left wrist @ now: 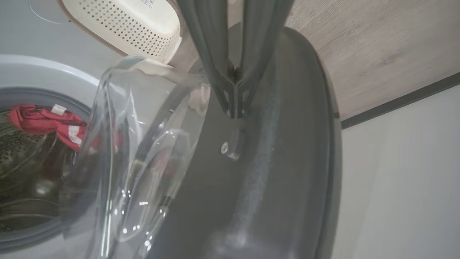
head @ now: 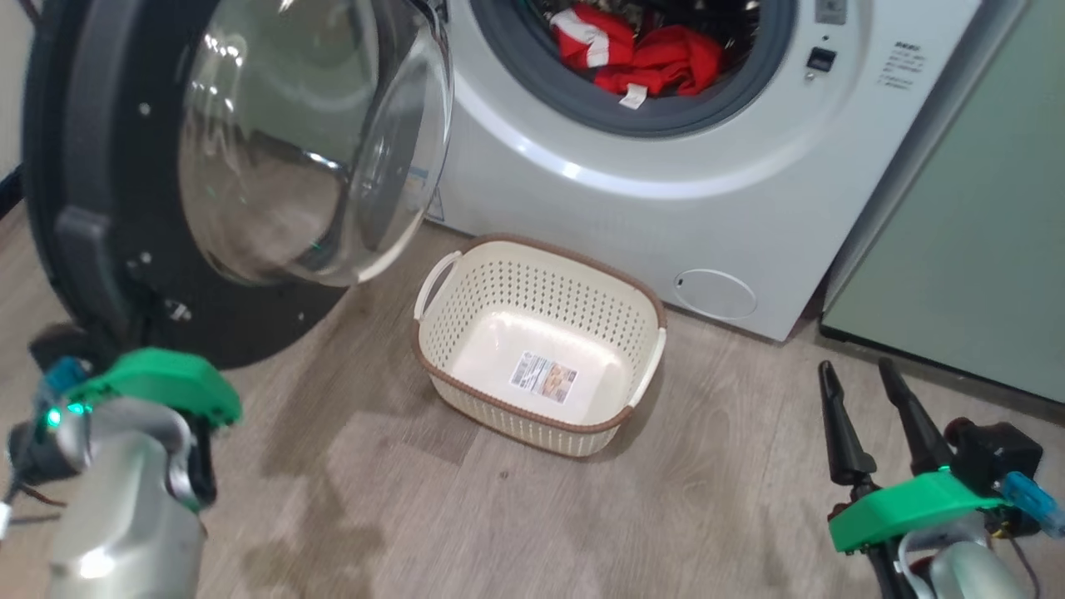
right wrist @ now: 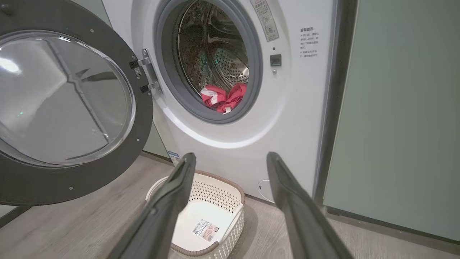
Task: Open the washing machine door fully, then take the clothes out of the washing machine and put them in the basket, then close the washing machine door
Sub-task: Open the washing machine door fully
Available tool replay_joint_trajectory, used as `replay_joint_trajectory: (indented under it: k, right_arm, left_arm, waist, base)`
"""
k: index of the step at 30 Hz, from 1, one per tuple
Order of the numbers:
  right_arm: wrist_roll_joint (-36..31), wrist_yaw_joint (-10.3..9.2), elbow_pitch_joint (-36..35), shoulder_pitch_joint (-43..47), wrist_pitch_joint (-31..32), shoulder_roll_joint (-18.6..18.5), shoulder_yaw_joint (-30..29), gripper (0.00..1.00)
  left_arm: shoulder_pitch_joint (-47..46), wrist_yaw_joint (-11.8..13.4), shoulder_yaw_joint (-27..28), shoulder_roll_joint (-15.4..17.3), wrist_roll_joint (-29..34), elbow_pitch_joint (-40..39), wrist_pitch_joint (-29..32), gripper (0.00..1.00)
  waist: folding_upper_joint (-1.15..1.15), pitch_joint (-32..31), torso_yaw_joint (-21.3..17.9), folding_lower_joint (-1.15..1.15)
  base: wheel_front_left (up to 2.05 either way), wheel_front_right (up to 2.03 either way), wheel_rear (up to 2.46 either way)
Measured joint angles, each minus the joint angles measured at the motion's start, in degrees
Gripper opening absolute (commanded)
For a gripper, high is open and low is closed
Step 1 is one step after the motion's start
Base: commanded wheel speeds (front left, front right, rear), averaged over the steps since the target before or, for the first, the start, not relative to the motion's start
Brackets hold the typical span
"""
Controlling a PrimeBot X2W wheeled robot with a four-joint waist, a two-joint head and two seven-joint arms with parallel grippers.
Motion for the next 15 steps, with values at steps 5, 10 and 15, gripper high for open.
replay_joint_trajectory:
  k: [5,10,15]
  right_arm:
    - [0.14,0.00,-0.01,-0.41,-0.01,-1.21,0.37,1.00]
    - [0.48,0.00,-0.02,-1.86,-0.01,-1.72,1.04,1.00]
    - [0.57,0.00,0.41,-2.28,0.00,-1.88,1.42,1.00]
  left_arm:
    - [-4.00,0.26,4.95,-0.42,0.14,3.34,-0.01,0.00]
    - [-6.58,0.43,8.73,-0.92,1.33,5.70,-0.05,0.00]
    - [-7.80,-2.25,10.56,-1.02,3.60,6.68,-0.07,0.00]
  waist:
    - [0.00,1.62,1.11,0.00]
    - [0.00,2.99,1.73,0.00]
    - [0.00,2.75,1.59,0.00]
  base:
    - [0.00,0.00,0.00]
    - [0.00,0.00,0.00]
    - [0.00,0.00,0.00]
